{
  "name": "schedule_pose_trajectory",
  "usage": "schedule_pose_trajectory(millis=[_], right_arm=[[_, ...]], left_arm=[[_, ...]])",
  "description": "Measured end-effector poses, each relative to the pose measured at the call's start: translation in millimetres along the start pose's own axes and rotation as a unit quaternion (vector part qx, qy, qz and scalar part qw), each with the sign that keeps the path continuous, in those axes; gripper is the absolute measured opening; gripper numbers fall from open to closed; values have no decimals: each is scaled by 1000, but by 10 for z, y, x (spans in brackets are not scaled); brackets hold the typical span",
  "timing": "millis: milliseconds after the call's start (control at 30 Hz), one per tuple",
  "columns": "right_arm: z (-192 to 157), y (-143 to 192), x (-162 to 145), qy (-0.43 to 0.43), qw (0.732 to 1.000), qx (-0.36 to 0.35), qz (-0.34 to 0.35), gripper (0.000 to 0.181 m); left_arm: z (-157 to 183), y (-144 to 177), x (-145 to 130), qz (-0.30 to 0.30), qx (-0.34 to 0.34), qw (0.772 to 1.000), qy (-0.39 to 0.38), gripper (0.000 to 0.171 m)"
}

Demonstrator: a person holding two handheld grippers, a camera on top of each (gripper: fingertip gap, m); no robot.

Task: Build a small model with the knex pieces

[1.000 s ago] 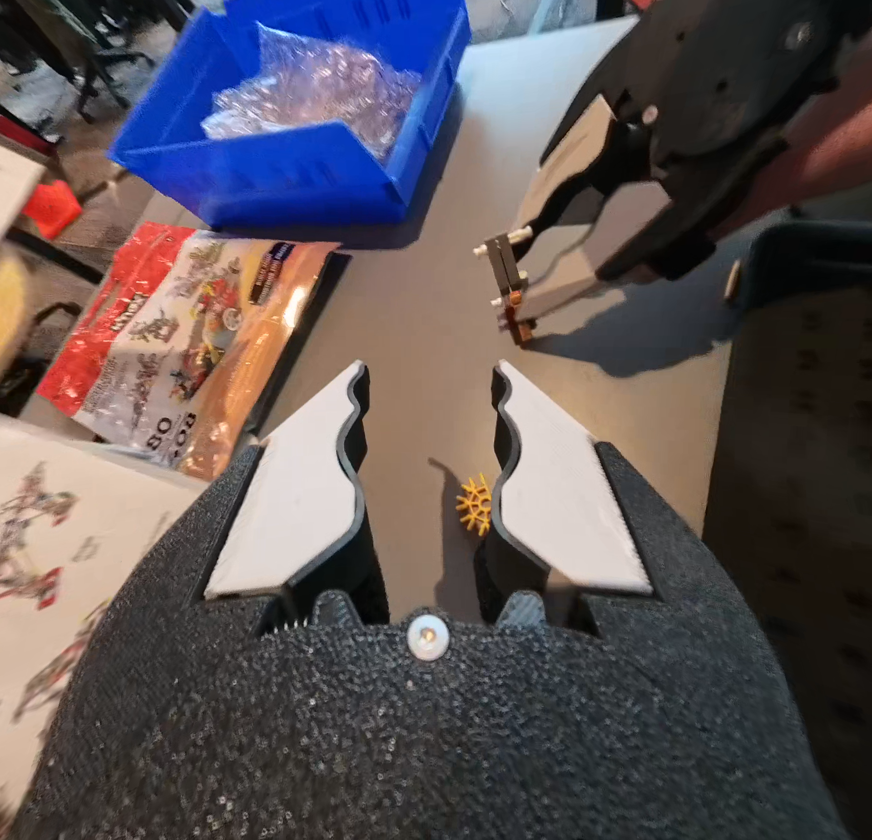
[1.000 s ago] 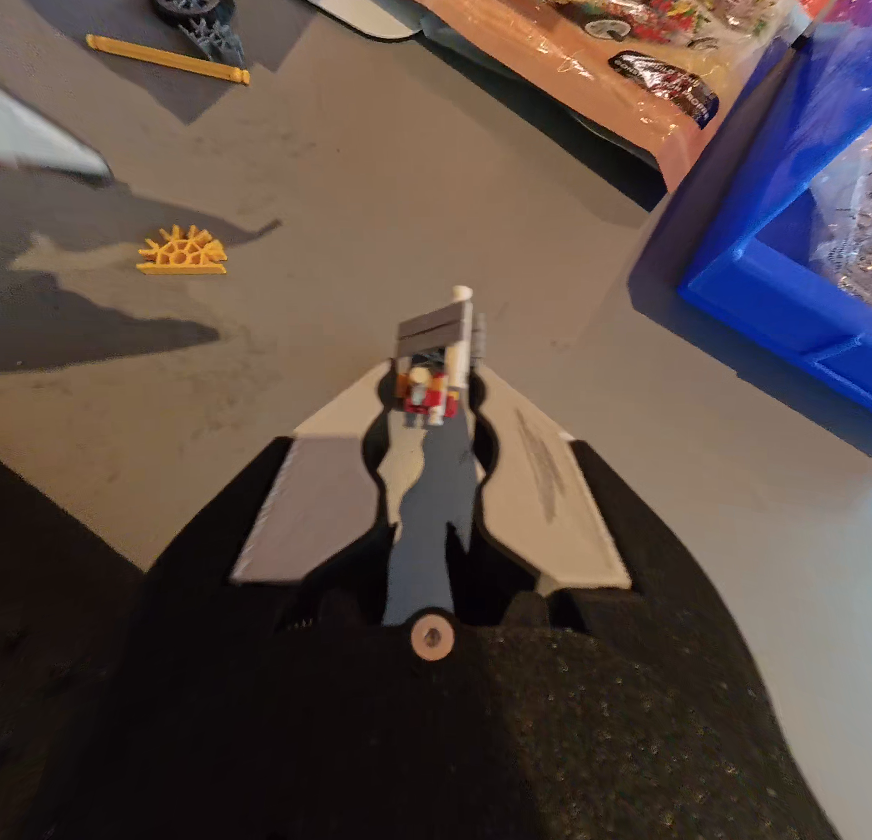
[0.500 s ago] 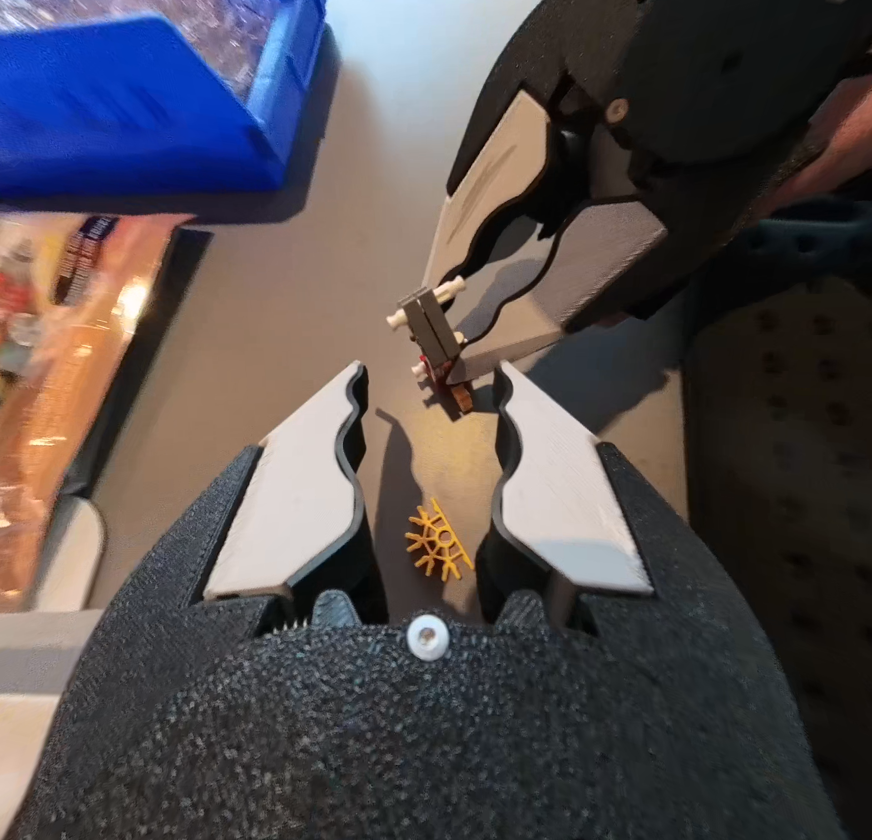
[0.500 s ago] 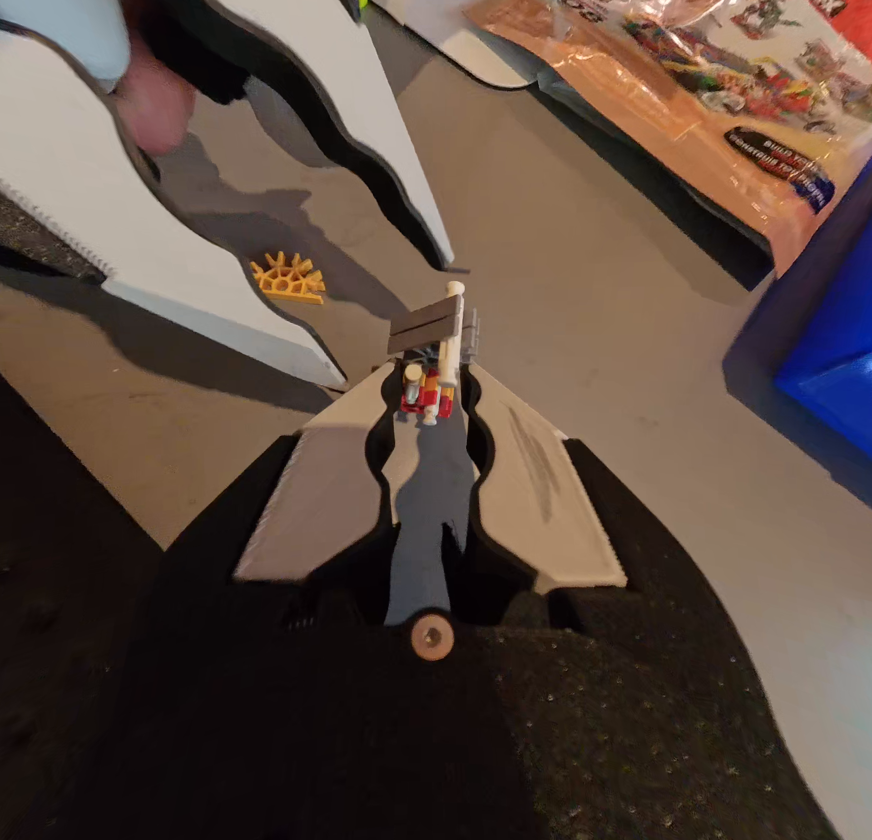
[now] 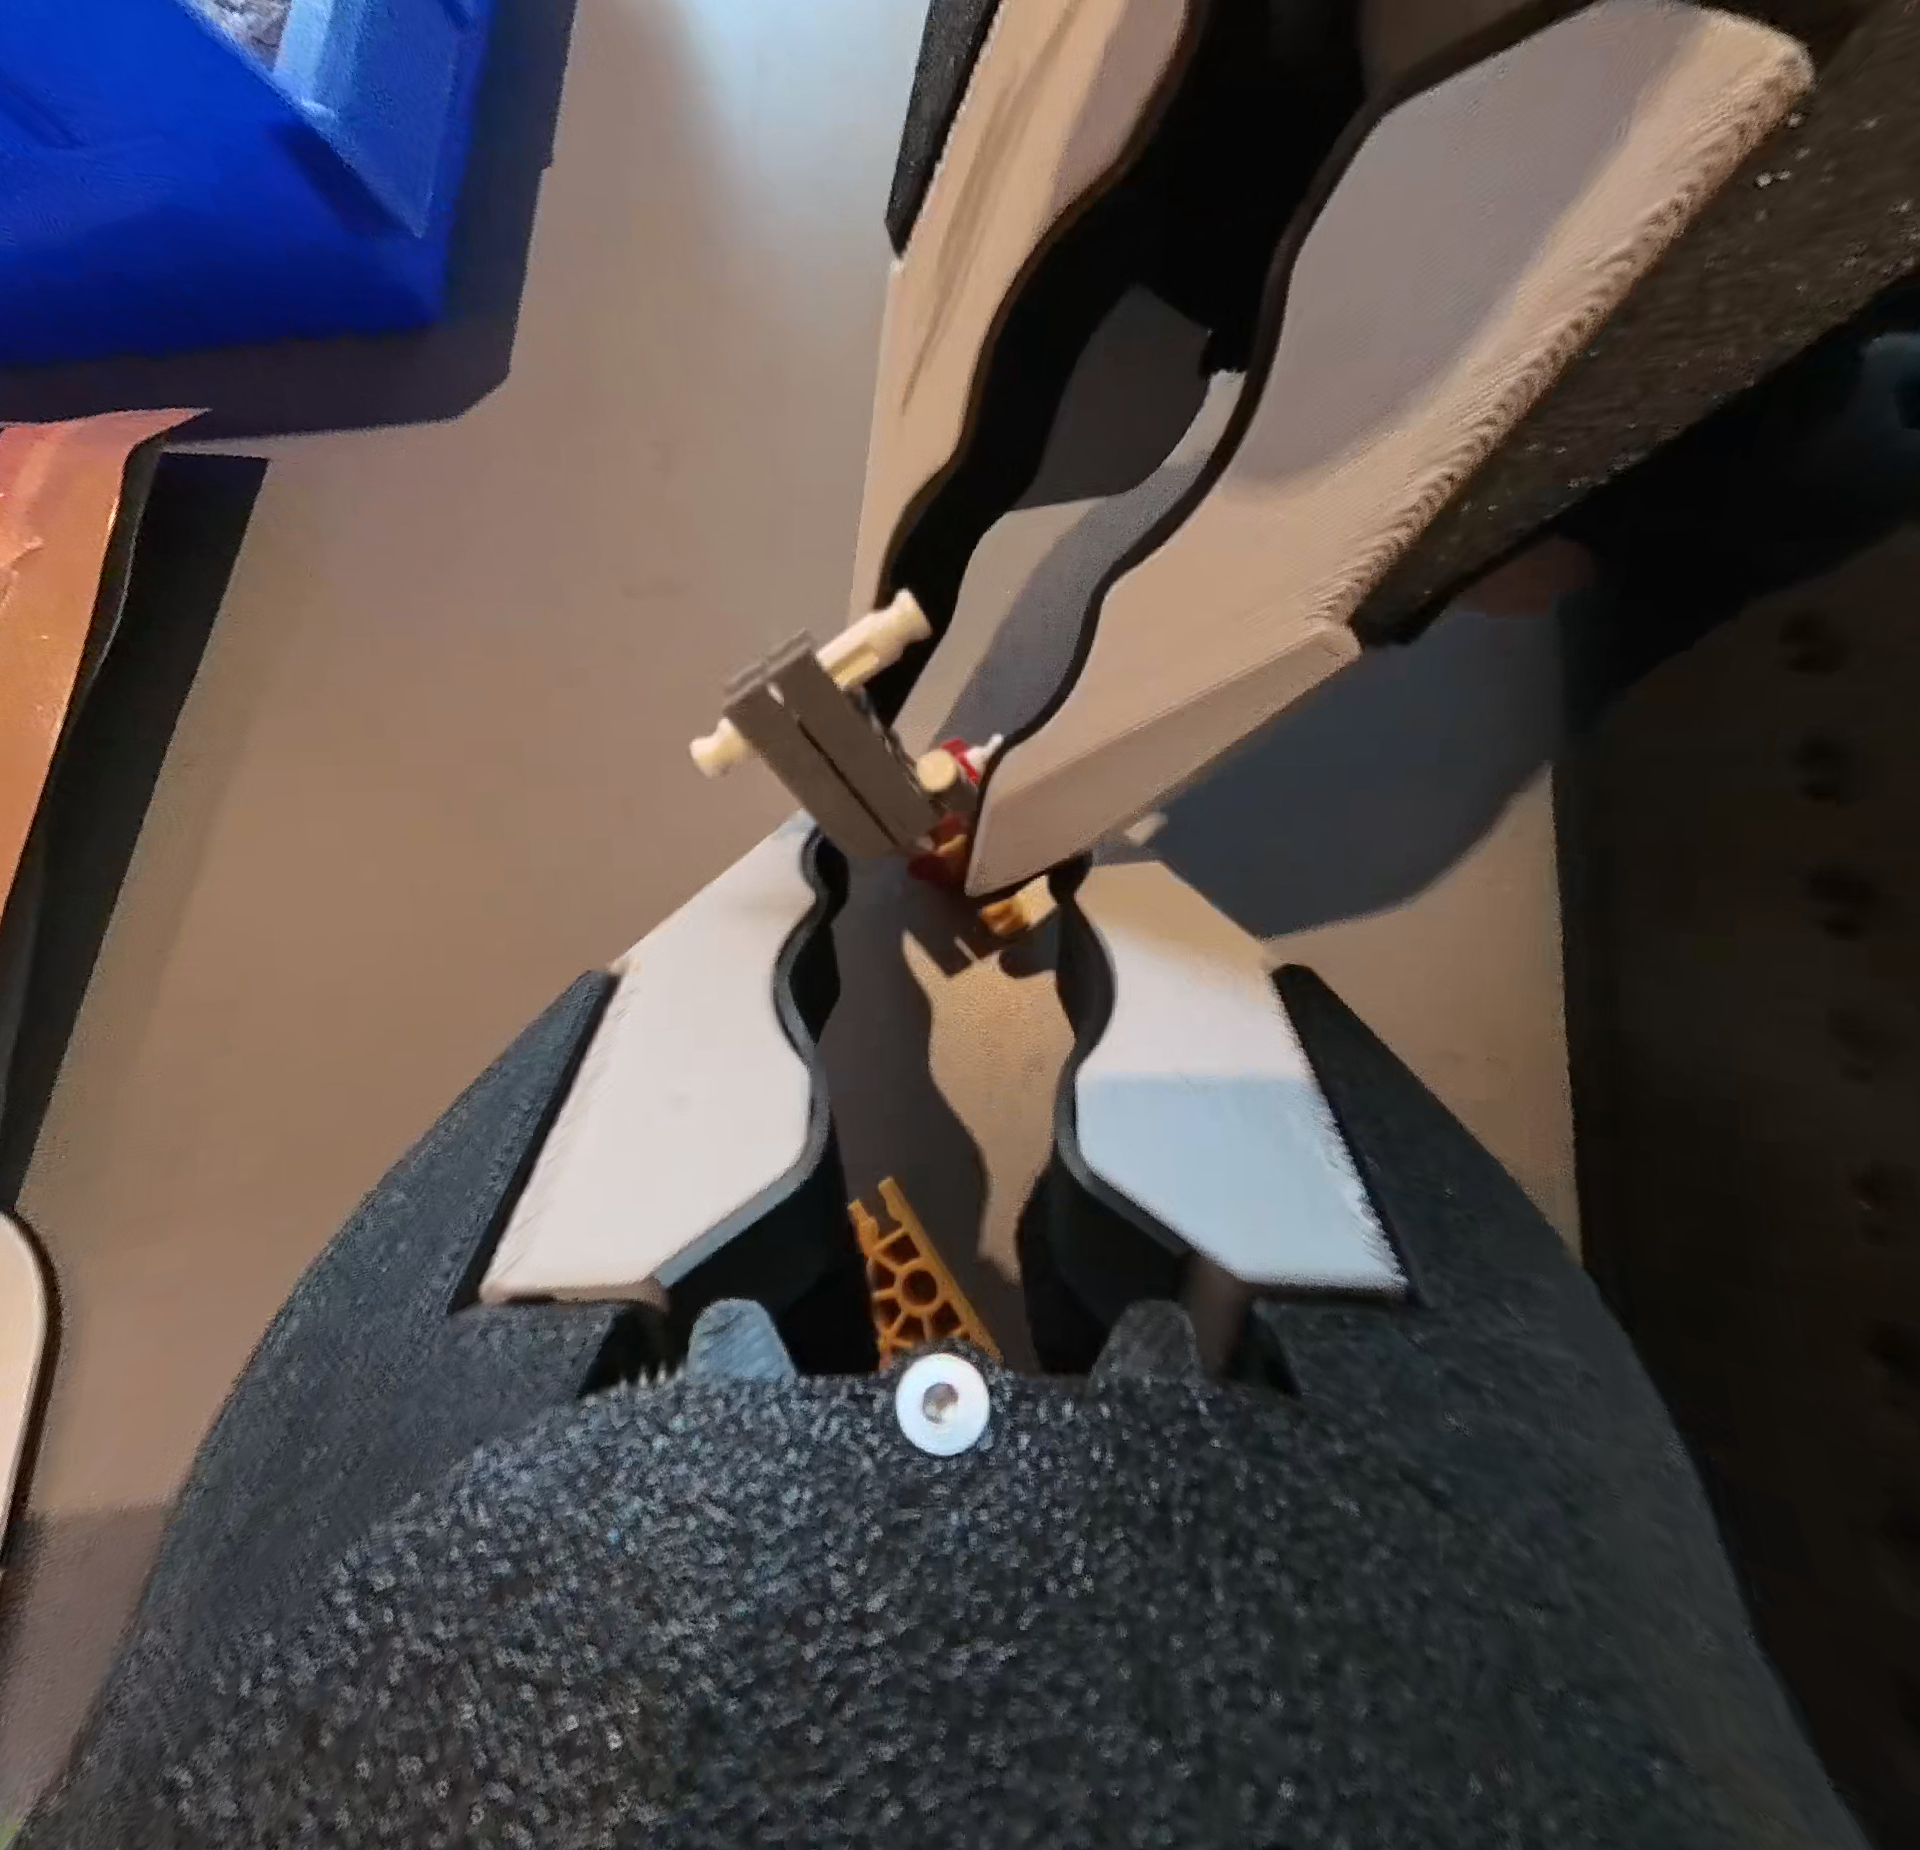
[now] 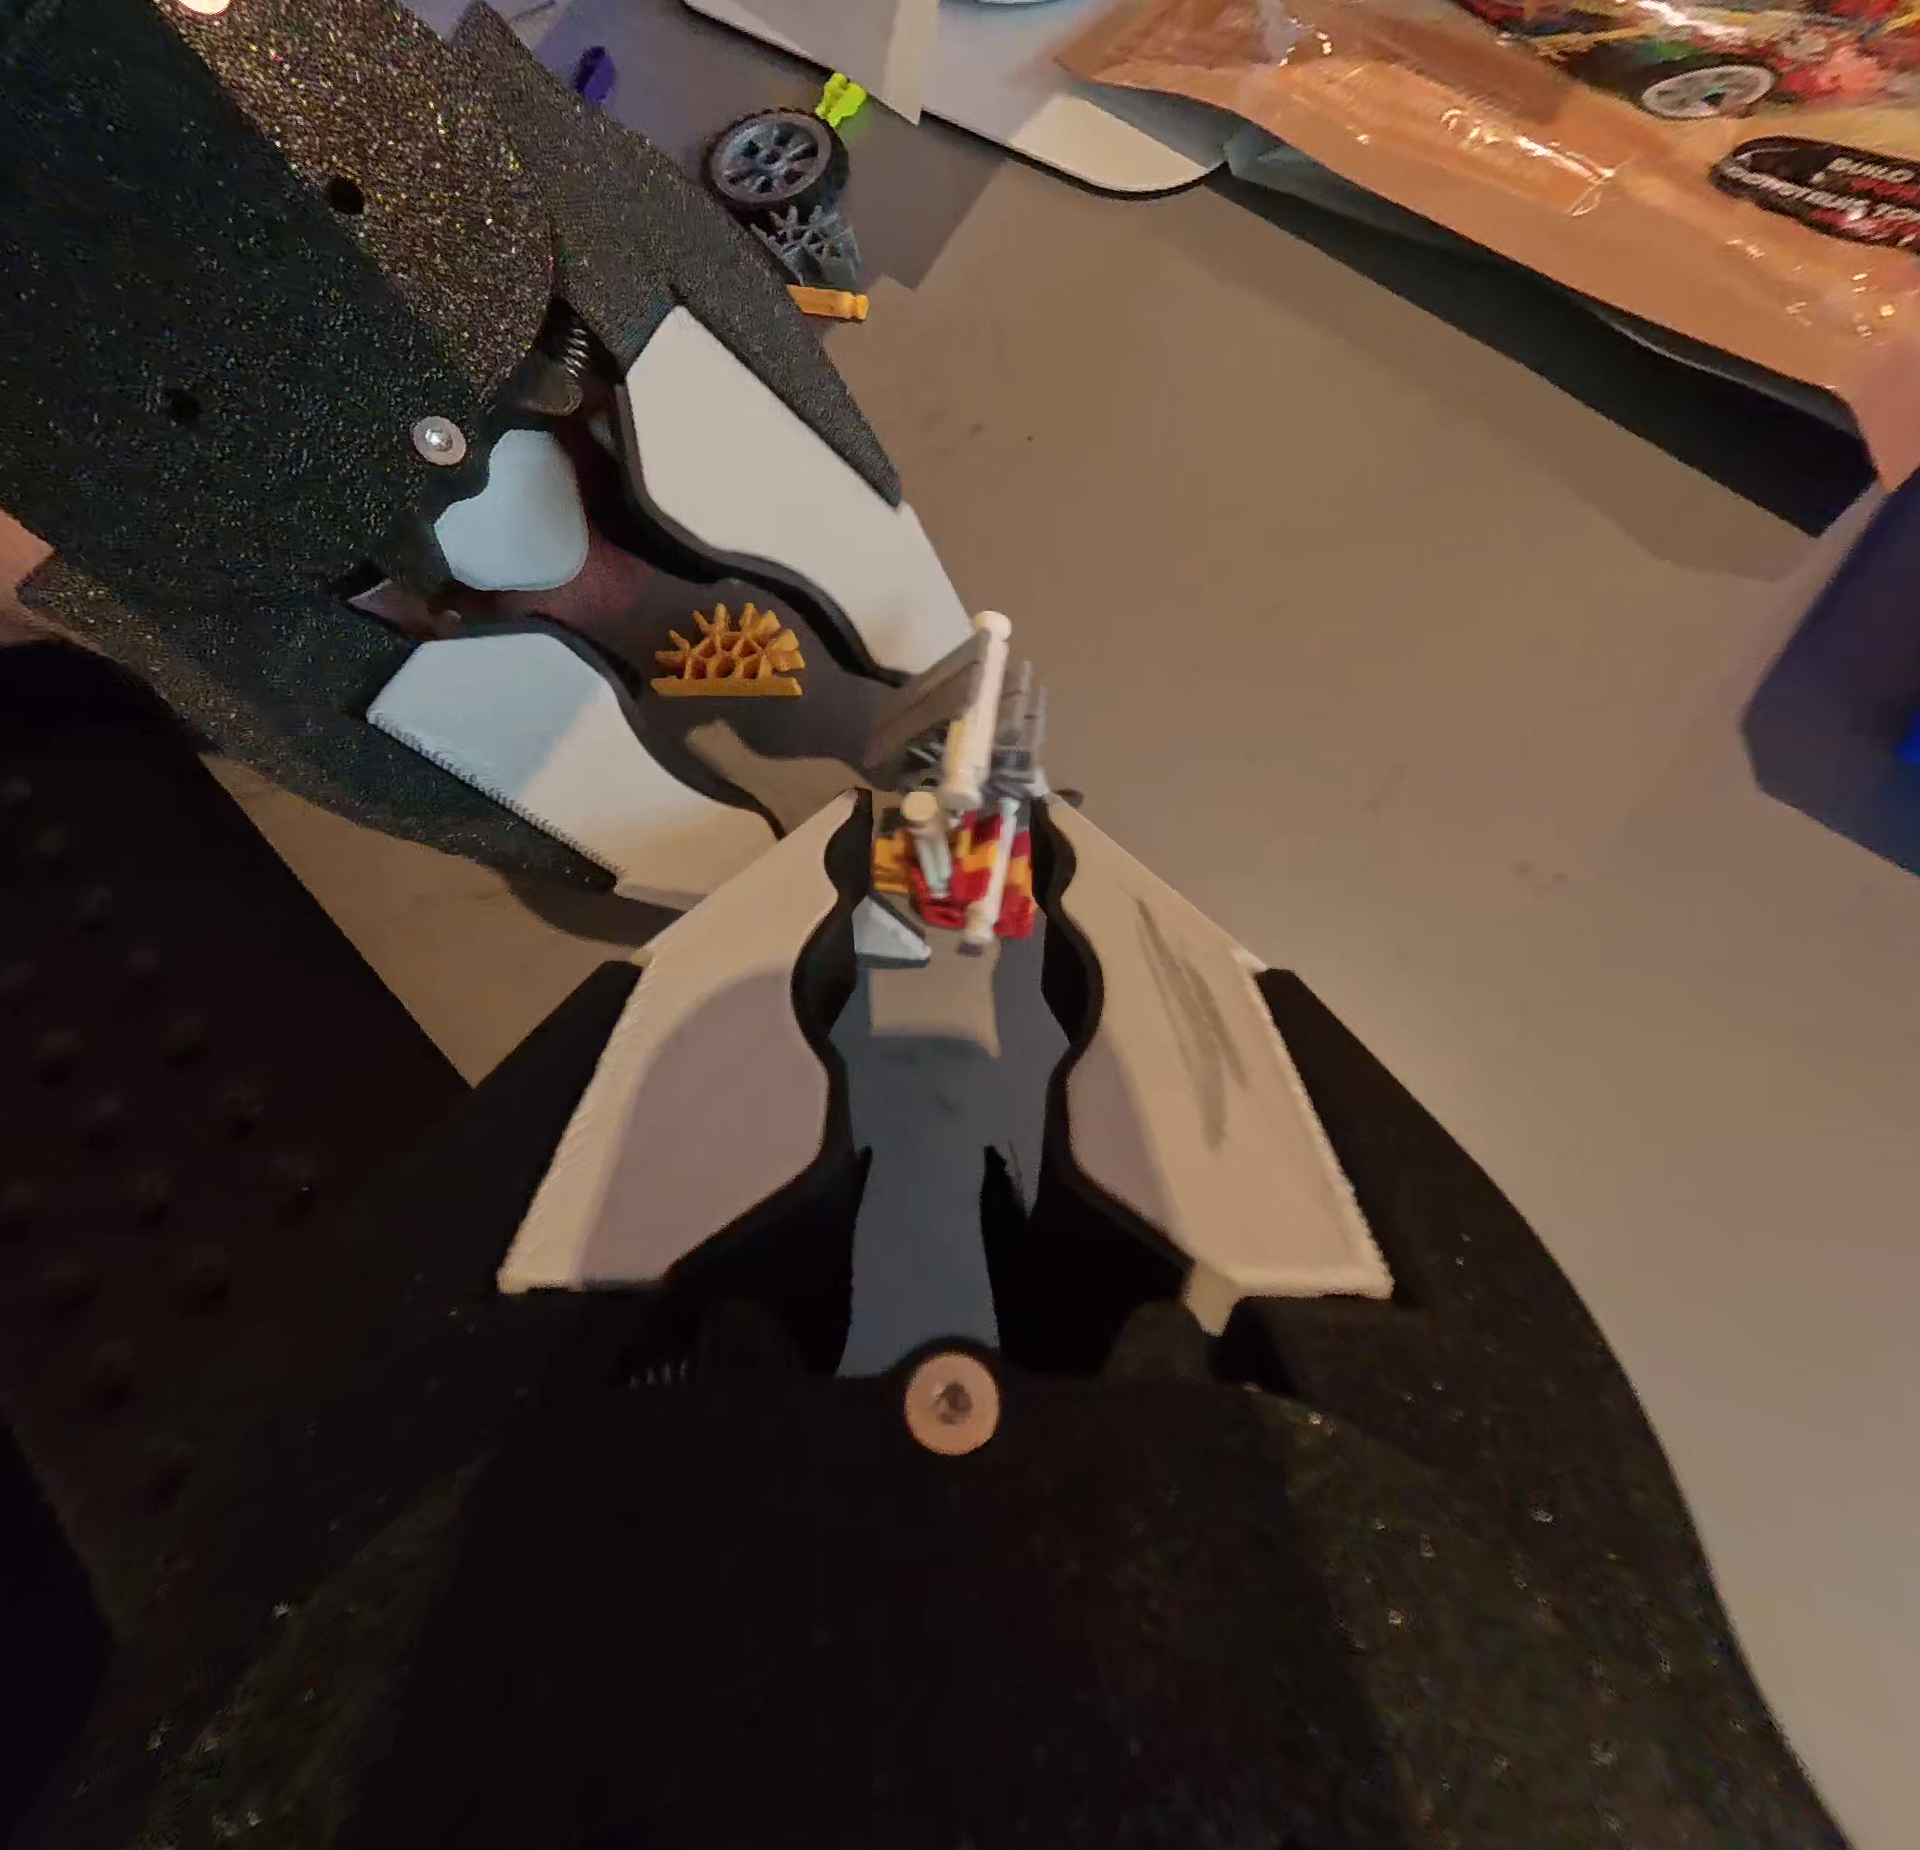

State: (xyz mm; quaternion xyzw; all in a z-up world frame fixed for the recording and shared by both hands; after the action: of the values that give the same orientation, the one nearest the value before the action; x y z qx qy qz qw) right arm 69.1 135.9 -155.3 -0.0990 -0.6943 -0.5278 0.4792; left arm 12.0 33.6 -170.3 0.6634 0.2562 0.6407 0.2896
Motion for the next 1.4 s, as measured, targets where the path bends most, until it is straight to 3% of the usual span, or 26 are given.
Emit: schedule_pose_trajectory(millis=[133, 300, 533, 867, 1033, 1167, 1400], right_arm=[[28, 87, -26, 8, 1000, -5, 4, 29], [32, 160, -24, 93, 996, -8, 13, 36], [80, 65, -70, 132, 987, 72, 49, 34], [153, -19, -118, 87, 989, 93, 78, 25], [207, -32, -109, 112, 983, 123, 77, 27], [239, -80, -105, 144, 967, 199, 62, 39], [310, -140, -58, 155, 965, 204, 63, 35]], left_arm=[[-18, -12, 3, 3, -10, 1000, -8, 29], [-51, 18, -9, -1, -70, 997, -30, 28], [-68, 8, -17, 3, -145, 989, -44, 28], [-106, -46, 11, 4, -141, 988, -56, 27], [-111, -45, 20, -2, -149, 985, -86, 26], [23, -67, 64, -10, -157, 978, -139, 26], [-30, -58, 73, -18, -118, 982, -149, 25]])
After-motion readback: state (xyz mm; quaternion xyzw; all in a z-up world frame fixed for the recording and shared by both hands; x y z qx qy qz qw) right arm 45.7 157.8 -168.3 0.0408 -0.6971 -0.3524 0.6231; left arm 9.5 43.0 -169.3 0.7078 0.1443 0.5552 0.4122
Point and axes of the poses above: each gripper's, where its closed fingertips meet, y back along the fingers, x out of its top, z = x × y across the jaws, the point moved 10 cm from there along y, back along the fingers, and after that the axes turned 10 degrees about y, right-handed, at the moved point
